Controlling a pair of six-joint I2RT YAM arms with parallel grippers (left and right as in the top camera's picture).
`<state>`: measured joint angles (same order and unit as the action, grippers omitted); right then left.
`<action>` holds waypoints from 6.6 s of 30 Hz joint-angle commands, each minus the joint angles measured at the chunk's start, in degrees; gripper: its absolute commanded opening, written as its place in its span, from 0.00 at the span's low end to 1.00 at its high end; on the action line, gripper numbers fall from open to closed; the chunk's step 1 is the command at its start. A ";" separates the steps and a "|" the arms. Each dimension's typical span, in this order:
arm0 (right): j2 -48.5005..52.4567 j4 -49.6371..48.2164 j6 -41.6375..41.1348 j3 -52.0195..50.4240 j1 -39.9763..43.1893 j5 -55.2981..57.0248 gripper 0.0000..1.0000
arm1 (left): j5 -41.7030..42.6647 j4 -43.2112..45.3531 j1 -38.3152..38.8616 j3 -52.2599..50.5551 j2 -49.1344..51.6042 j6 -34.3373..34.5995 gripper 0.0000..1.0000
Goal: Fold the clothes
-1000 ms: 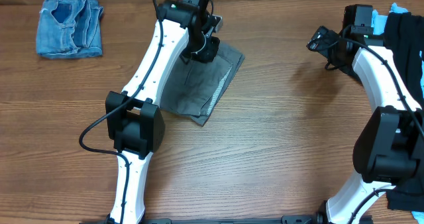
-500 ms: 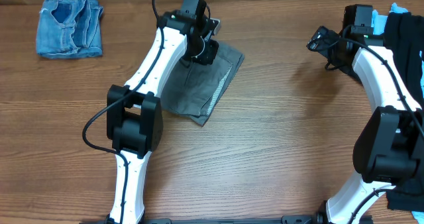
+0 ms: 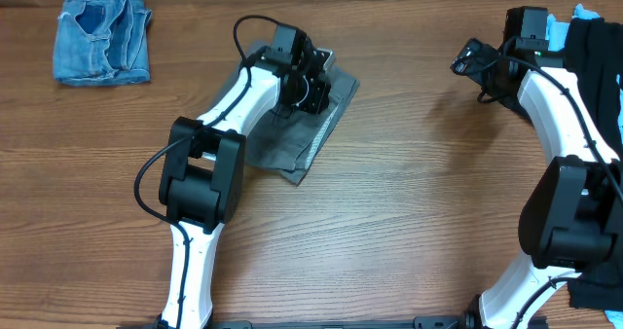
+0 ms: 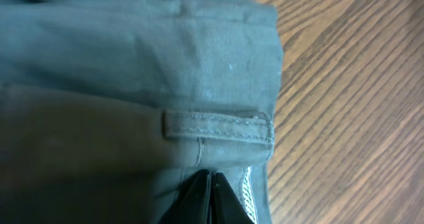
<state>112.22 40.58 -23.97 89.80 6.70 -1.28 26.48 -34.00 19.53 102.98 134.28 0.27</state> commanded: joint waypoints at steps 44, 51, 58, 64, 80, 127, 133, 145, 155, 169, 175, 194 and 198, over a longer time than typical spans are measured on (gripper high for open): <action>-1.53 -0.22 -0.11 1.18 -0.24 -0.13 1.00 | 15.10 -28.83 -29.09 13.84 8.90 -16.52 1.00; -1.53 -0.22 -0.11 1.18 -0.24 -0.11 1.00 | 15.13 -29.00 -27.26 13.79 12.31 -17.90 1.00; -1.53 -0.22 -0.09 1.18 -0.24 -0.13 1.00 | 14.29 -30.27 -26.23 13.79 13.38 -18.34 0.58; -1.53 -0.22 -0.09 1.18 -0.24 -0.11 1.00 | 12.11 -30.51 -26.32 14.14 13.33 -18.27 0.13; -1.53 -0.22 -0.11 1.18 -0.24 -0.11 1.00 | -18.27 -35.87 -28.11 40.70 13.31 -2.43 0.04; -1.53 -0.22 -0.11 1.18 -0.24 -0.13 1.00 | -22.86 -23.74 -37.18 57.79 13.14 9.20 0.04; -1.53 -0.22 -0.11 1.18 -0.24 -0.11 1.00 | -25.57 -23.80 -37.42 61.42 13.14 11.10 0.04; -1.53 -0.22 -0.11 1.18 -0.24 -0.11 1.00 | -32.74 -21.88 -38.18 61.75 13.14 11.15 0.04; -1.53 -0.22 -0.09 1.18 -0.24 -0.11 1.00 | -41.09 -18.05 -38.38 61.13 13.35 11.17 0.04; -1.53 -0.22 -0.09 1.18 -0.24 -0.11 1.00 | -45.83 -17.35 -38.40 60.98 17.25 11.58 0.06; -1.53 -0.22 -0.11 1.18 -0.24 -0.11 1.00 | -51.65 -16.92 -39.01 60.96 18.99 11.56 0.08; -1.53 -0.22 -0.09 1.18 -0.24 -0.11 1.00 | -52.24 -19.34 -41.94 60.89 20.79 11.58 0.57; -1.53 -0.22 -0.11 1.18 -0.24 -0.11 1.00 | -51.87 -19.02 -40.89 61.33 20.28 11.56 0.57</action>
<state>112.22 40.56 -23.94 89.80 6.70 -1.28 -24.69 -53.54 -22.59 162.21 154.34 11.05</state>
